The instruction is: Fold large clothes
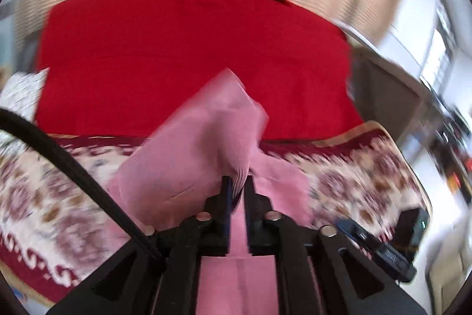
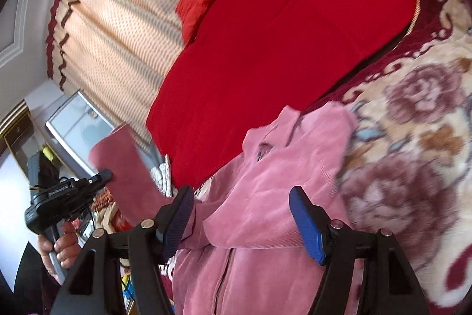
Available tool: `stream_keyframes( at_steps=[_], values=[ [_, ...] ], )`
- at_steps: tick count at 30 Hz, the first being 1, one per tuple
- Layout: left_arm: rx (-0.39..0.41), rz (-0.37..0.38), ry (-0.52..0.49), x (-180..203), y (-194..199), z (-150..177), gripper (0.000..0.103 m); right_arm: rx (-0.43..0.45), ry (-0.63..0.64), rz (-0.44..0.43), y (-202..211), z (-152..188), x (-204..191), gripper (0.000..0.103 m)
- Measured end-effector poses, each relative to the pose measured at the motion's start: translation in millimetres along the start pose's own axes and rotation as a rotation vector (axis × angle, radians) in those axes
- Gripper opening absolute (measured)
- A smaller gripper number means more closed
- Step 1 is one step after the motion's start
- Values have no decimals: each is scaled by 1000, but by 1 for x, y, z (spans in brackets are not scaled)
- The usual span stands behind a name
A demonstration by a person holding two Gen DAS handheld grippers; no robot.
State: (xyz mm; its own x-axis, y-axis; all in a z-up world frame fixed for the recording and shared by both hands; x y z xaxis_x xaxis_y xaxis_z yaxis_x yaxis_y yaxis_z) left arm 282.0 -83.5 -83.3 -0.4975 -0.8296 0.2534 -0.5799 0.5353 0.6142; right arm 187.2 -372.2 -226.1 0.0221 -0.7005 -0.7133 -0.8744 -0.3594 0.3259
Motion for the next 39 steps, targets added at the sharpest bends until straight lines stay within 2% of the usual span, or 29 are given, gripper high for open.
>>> stream_keyframes(
  at_steps=[1, 2, 3, 4, 7, 10, 13, 15, 20, 22, 24, 26, 28, 30, 36, 39],
  values=[
    [-15, 28, -24, 10, -3, 2, 39, 6, -3, 2, 4, -3, 3, 71],
    [-13, 44, -40, 18, -4, 4, 50, 11, -4, 5, 8, -5, 5, 73],
    [8, 47, -48, 21, 0, 5, 66, 15, -4, 10, 13, -6, 6, 75],
    [31, 43, -51, 19, 4, 6, 69, 16, -5, 14, 15, -8, 7, 78],
    [62, -9, -26, -4, 15, 8, 69, 13, -15, 18, 18, -8, 10, 79],
    [38, -105, 52, -48, 14, 14, 69, -15, -30, 13, 10, -6, 7, 79],
    [-13, -228, 129, -96, 4, 32, 69, -47, 0, 30, -5, -1, -7, 79],
    [-55, -283, 170, -119, -7, 45, 69, -69, 28, 45, -18, -3, -18, 79],
    [-158, -365, 190, -151, -42, 76, 69, -120, 117, 67, -55, -3, -45, 77],
    [-216, -401, 175, -155, -63, 87, 69, -174, 143, 88, -75, 2, -48, 76],
    [-312, -443, 149, -160, -86, 104, 69, -257, 136, 150, -100, 13, -37, 76],
    [-371, -437, 136, -163, -100, 117, 70, -375, 106, 216, -125, 30, -17, 71],
    [-368, -420, 148, -165, -97, 121, 70, -346, 129, 219, -121, 32, -16, 70],
    [-347, -415, 149, -164, -88, 114, 70, -362, 148, 227, -117, 27, -21, 70],
    [-200, -430, 81, -152, -69, 73, 70, -274, 126, 178, -114, -7, -34, 70],
    [-224, -445, 84, -165, -94, 63, 70, -276, 152, 199, -133, -13, -40, 70]
  ],
)
Point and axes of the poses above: each gripper's, at about its wrist camera, not at the fingertips, and y roughly against the way its jaws point, x to its right, z to its underside, the point moved 2 cm from there along -y, roughly the way its jaws point, and after that the axes turned 5 degrees about z, right-handed, at the moved point
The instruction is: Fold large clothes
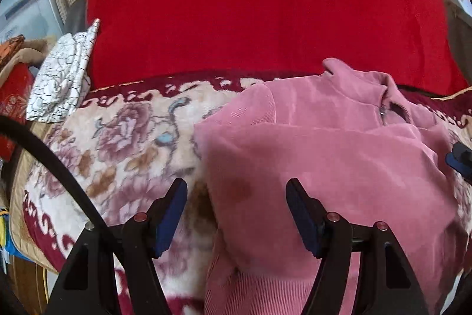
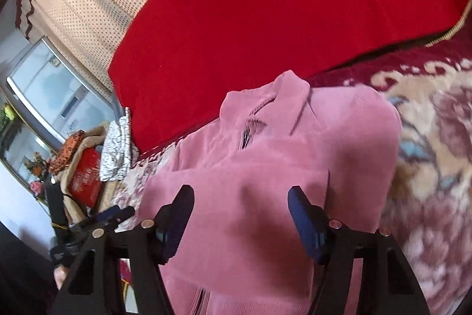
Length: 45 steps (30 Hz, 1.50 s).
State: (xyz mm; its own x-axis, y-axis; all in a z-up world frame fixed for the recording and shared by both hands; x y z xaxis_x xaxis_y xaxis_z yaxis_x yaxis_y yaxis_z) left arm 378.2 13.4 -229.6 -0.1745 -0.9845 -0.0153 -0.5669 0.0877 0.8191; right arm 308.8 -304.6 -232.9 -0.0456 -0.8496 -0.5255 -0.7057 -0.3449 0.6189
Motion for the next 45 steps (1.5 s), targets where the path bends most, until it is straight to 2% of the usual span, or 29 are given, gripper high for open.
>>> stream_keyframes(
  at_steps=[1, 3, 4, 5, 8, 12, 16, 19, 23, 27, 30, 34, 35, 37, 39, 41, 42, 43, 45],
  values=[
    [-25, -4, 4, -1, -11, -1, 70, -11, 0, 1, -7, -1, 0, 70],
    [-127, -26, 15, -4, -43, 6, 71, -81, -22, 33, -32, 0, 7, 70],
    [-159, -4, 25, -5, -54, 9, 71, -125, -31, 57, -44, 4, 13, 70],
    [-163, 18, 46, -7, -57, 13, 71, -126, -23, 63, -46, 5, 18, 70],
    [-126, 44, 42, -11, -42, 19, 71, -116, 21, 67, -35, 4, 12, 70],
    [-79, 95, 24, -25, -5, 34, 71, -106, 4, 25, -2, 6, 22, 70],
    [-35, 124, -30, -49, 35, 70, 71, -87, 5, -21, 43, 19, 34, 72],
    [-40, 129, -39, -74, 55, 109, 73, -92, 20, -36, 82, 38, 47, 74],
    [-102, 216, 22, -105, 66, 173, 75, -128, -8, -69, 119, 71, 73, 76],
    [-174, 319, 88, -116, 53, 222, 75, -167, -86, -95, 138, 110, 101, 76],
    [-169, 373, 122, -117, 40, 242, 75, -202, -157, -105, 138, 133, 119, 76],
    [-143, 474, 154, -118, 25, 249, 75, -258, -230, -169, 130, 154, 130, 78],
    [-145, 505, 160, -117, 21, 250, 73, -266, -235, -177, 127, 156, 130, 78],
    [-157, 560, 164, -114, 14, 253, 48, -280, -244, -186, 122, 159, 129, 77],
    [-164, 603, 172, -113, 9, 256, 43, -288, -242, -189, 117, 160, 126, 78],
    [-157, 608, 164, -111, 7, 258, 43, -294, -246, -187, 113, 160, 124, 78],
    [-160, 610, 170, -111, 5, 259, 48, -297, -250, -196, 112, 160, 122, 78],
    [-172, 618, 184, -110, 2, 261, 60, -303, -249, -206, 111, 160, 120, 78],
    [-208, 651, 212, -114, -4, 265, 69, -327, -233, -237, 109, 161, 110, 78]
  ],
)
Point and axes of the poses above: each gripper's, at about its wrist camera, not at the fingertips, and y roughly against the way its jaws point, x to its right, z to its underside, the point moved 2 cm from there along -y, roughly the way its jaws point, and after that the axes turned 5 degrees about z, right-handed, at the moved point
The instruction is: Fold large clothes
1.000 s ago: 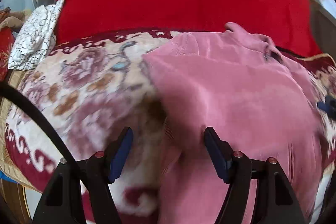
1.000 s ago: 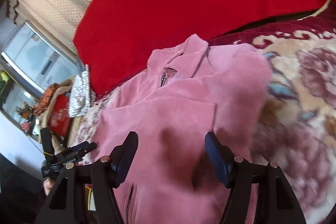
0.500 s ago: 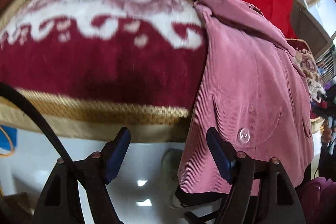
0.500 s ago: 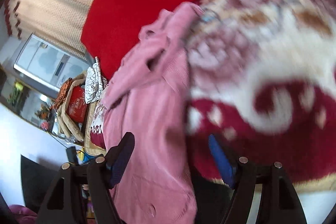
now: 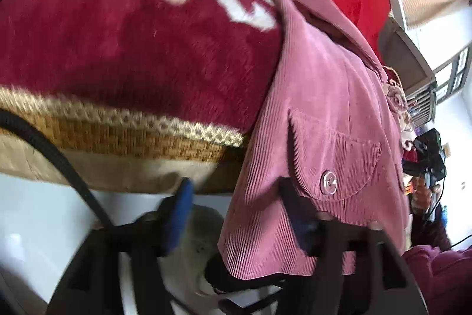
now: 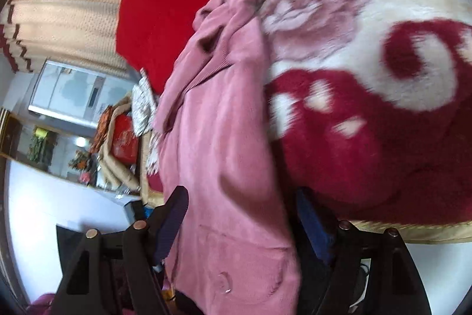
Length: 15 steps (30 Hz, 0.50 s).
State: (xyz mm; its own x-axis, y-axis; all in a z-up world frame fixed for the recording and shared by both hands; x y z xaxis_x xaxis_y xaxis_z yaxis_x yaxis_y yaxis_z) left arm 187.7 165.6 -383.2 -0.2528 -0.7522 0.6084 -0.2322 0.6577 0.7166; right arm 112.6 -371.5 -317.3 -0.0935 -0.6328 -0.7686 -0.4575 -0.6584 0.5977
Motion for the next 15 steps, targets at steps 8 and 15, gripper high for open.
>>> stream_keyframes(
  at_steps=[8, 15],
  values=[
    [-49, 111, 2, -4, -21, 11, 70, -73, 47, 17, -25, 0, -20, 78],
    [-31, 161, -11, 0, -21, 16, 37, -73, 113, 0, -28, 1, -38, 77]
  ],
)
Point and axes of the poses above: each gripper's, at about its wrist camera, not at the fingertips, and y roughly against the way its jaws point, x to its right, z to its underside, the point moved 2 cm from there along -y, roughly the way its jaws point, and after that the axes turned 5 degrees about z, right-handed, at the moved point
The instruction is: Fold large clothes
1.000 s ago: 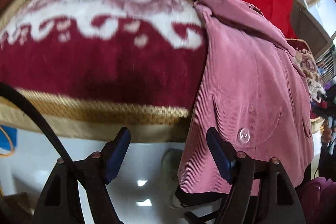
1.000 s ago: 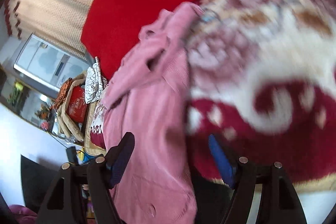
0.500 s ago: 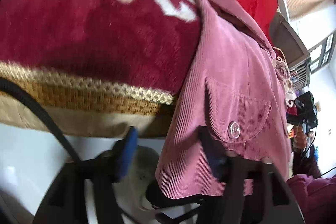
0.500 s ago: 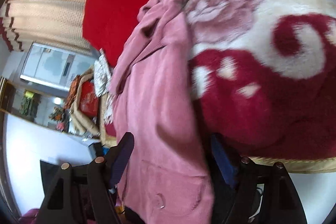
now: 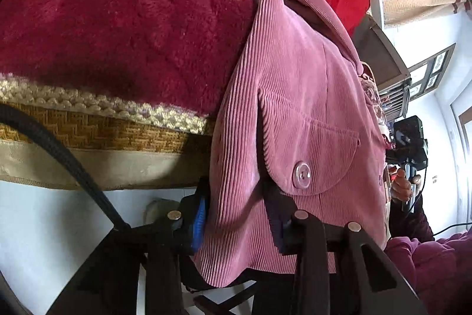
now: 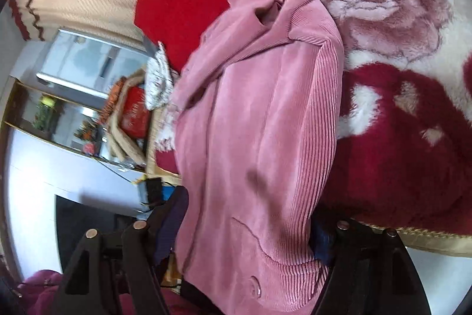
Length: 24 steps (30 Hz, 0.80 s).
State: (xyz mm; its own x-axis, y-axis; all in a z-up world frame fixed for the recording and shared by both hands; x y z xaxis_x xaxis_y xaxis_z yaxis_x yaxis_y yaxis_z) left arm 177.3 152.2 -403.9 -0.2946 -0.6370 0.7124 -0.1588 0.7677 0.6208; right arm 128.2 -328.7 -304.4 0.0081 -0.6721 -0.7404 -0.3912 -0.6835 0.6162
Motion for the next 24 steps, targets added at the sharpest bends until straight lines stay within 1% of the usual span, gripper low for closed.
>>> stream_keyframes(
  at_steps=[1, 2, 3, 4, 5, 6, 7, 8, 9, 10, 11, 14, 15, 16, 17, 18, 19, 20, 21, 24],
  values=[
    [-3, -2, 5, -1, -1, -1, 41, -12, -7, 9, -3, 0, 2, 77],
    [-10, -15, 22, -1, -3, -6, 48, -20, -15, 10, -7, 0, 3, 76],
    [-16, -20, 42, -4, -5, -9, 62, -30, -21, 11, -10, 1, 2, 77],
    [-16, -10, 53, -7, -5, -21, 63, -37, -21, 9, -13, 1, 0, 78],
    [-14, -3, 55, -8, -6, -24, 62, -40, -10, 10, -17, 1, -5, 78],
    [-10, -9, 53, -7, -7, -25, 58, -40, 2, 16, -19, 1, -7, 78],
    [-7, 5, 51, -5, -7, -26, 36, -34, 24, 33, -20, 1, -13, 75],
    [-6, 38, 46, 0, -7, -27, 25, -25, 38, 40, -21, 0, -19, 66],
    [0, 44, 37, 5, -6, -28, 11, -18, 45, 34, -19, -2, -22, 58],
    [7, 29, 18, 10, -4, -29, 9, -12, 54, 26, -17, -3, -25, 37],
    [14, 6, -11, 18, -1, -29, 9, 2, 70, 24, -13, -4, -30, 34],
    [22, -1, -44, 32, 7, -30, 8, 27, 106, 22, -7, -5, -37, 34],
    [13, -19, -42, 33, 6, -32, 12, 12, 110, 38, -10, -4, -36, 36],
    [2, -35, -37, 32, 6, -33, 22, -11, 94, 48, -13, -3, -32, 36],
    [-16, -22, -28, 31, 3, -33, 26, -34, 59, 49, -17, -2, -26, 36],
    [-20, -21, -29, 30, 0, -33, 27, -45, 43, 40, -19, 0, -22, 36],
    [-19, -32, -31, 30, -1, -33, 23, -55, 38, 27, -21, 3, -21, 36],
    [-17, -34, -36, 33, -2, -31, 17, -53, 53, 28, -21, 5, -22, 36],
    [-15, -30, -41, 37, -3, -30, 4, -47, 92, 30, -20, 8, -29, 36],
    [15, -36, -73, 51, 2, -33, 5, -19, 138, 6, -11, 6, -48, 31]
  ],
)
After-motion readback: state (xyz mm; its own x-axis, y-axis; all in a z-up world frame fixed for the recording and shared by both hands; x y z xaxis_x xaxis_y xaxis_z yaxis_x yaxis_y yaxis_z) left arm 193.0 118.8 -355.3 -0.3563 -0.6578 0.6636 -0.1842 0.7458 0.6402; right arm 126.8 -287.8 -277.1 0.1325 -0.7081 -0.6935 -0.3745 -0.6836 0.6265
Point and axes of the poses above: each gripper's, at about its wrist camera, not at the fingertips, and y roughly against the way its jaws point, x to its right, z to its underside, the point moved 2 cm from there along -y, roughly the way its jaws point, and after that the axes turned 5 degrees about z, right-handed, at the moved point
